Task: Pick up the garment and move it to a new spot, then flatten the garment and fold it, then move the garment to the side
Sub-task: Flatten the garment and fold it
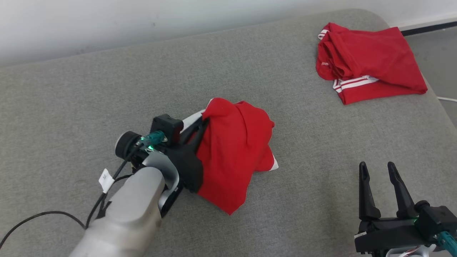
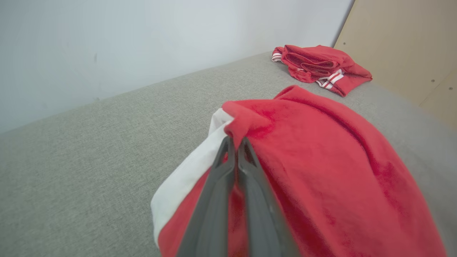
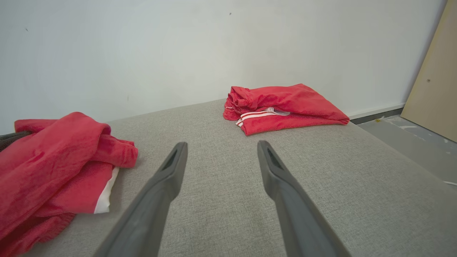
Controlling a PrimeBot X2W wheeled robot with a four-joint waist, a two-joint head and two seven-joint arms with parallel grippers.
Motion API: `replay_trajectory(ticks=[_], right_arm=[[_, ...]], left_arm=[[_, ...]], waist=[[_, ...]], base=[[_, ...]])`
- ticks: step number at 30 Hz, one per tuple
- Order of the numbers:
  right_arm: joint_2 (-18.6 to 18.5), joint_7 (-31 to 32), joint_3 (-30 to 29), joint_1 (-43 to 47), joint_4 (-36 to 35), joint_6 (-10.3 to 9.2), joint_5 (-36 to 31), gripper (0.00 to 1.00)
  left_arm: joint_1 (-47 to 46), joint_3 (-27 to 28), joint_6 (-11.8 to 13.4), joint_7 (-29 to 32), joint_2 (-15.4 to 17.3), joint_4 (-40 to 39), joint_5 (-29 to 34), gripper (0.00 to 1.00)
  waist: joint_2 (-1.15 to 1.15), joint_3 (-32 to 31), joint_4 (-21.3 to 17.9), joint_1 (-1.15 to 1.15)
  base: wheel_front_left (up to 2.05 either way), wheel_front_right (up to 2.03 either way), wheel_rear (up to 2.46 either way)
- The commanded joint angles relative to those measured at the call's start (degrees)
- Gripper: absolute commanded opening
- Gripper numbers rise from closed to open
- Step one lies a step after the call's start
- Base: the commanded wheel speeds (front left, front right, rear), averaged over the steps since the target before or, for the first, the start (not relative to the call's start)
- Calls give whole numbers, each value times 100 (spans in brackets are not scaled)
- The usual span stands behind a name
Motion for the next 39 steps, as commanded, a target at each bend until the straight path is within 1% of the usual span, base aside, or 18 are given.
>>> replay_trajectory(ticks=[1,4,6,9,12,15,18,21,24,28,31,35,36,37,39], right_arm=[[11,0,-6,51,-14,-13,-47,100],[14,0,-30,74,-26,-13,-62,100],[20,0,-42,105,-28,-13,-75,100],[23,0,-25,157,-10,-13,-82,100],[36,-1,-35,204,-10,-13,-92,100],[45,0,-59,253,-15,-13,-84,100],[60,0,-51,348,-10,-13,-87,100],[68,0,-44,390,-15,-13,-92,100],[69,0,-21,395,-19,-13,-105,100],[34,0,-12,316,-20,-13,-113,100],[-2,0,-10,294,-5,-13,-109,100],[-7,0,40,269,41,-13,-119,100],[-7,0,47,267,46,-13,-118,100],[-10,0,39,273,55,-13,-114,100],[-25,0,4,304,63,-13,-107,100]], left_arm=[[-130,75,10,-39,68,60,-50,0],[-295,218,31,-56,159,59,-27,0],[-445,418,91,-57,235,-162,41,0],[-607,741,248,-54,401,-577,199,0],[-742,954,384,-54,544,-1045,473,0],[-690,1038,492,-53,560,-1474,688,0],[-359,966,483,-50,423,-1853,781,0],[223,796,448,-50,213,-2163,710,0],[936,463,365,-51,31,-2300,640,0],[1766,-156,240,-45,-132,-2178,586,0],[2148,-656,153,-32,-193,-2111,473,0],[2314,-1201,87,8,-214,-2016,224,0],[2311,-1318,80,2,-216,-2026,149,32],[2249,-1461,90,-10,-216,-2068,-16,100],[2131,-1512,161,-28,-216,-2148,-84,100]], waist=[[-1,-99,102,0],[-1,-168,186,0],[-1,-241,283,0],[-1,-351,404,0],[-1,-450,513,0],[-1,-512,624,0],[-1,-552,725,0],[-1,-578,809,0],[-1,-568,855,0],[-1,-526,875,0],[-1,-503,873,0],[-1,-508,818,0],[-1,-511,804,0],[-1,-531,785,0],[-1,-570,787,0]], base=[[0,0,0],[0,0,0],[0,0,0],[0,0,0],[0,0,0],[0,0,0],[0,0,0],[0,0,0],[0,0,0],[0,0,0],[0,0,0],[0,0,0],[0,0,0],[0,0,0],[0,0,0]])
